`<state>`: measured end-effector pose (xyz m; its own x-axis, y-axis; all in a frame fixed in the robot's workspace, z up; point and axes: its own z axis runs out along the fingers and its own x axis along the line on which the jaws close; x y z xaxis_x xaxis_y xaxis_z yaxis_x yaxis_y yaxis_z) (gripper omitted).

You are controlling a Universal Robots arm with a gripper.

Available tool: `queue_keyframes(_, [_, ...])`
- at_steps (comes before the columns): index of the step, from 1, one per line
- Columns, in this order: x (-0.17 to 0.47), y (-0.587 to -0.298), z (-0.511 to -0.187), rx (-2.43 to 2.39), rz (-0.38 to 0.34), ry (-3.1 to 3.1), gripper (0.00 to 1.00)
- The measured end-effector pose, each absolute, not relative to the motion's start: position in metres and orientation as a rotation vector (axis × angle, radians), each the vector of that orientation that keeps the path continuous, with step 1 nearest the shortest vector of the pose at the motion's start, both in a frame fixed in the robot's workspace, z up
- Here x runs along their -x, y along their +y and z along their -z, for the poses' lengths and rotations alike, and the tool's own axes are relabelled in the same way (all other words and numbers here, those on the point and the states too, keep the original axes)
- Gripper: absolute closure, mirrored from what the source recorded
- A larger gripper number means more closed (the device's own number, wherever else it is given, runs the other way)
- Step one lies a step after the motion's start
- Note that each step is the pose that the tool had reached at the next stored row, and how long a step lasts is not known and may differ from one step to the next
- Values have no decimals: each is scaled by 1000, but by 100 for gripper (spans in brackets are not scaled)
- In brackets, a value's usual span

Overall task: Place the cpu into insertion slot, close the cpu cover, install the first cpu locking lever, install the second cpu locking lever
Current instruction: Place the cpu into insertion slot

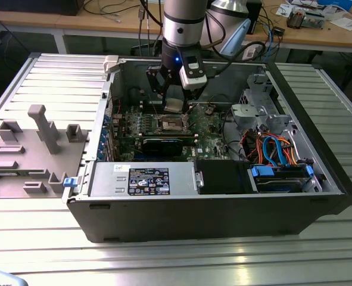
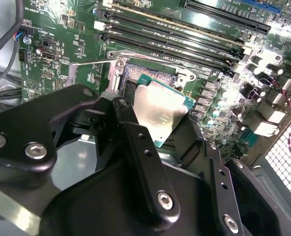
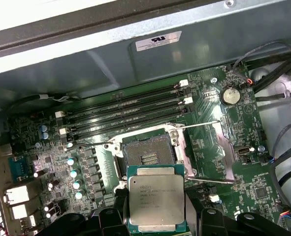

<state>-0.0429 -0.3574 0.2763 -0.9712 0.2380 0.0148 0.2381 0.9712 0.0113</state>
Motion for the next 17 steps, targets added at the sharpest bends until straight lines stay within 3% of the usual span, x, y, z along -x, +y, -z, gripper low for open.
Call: queue_keyframes(17, [43, -357, -275, 434, 20, -3098, 45])
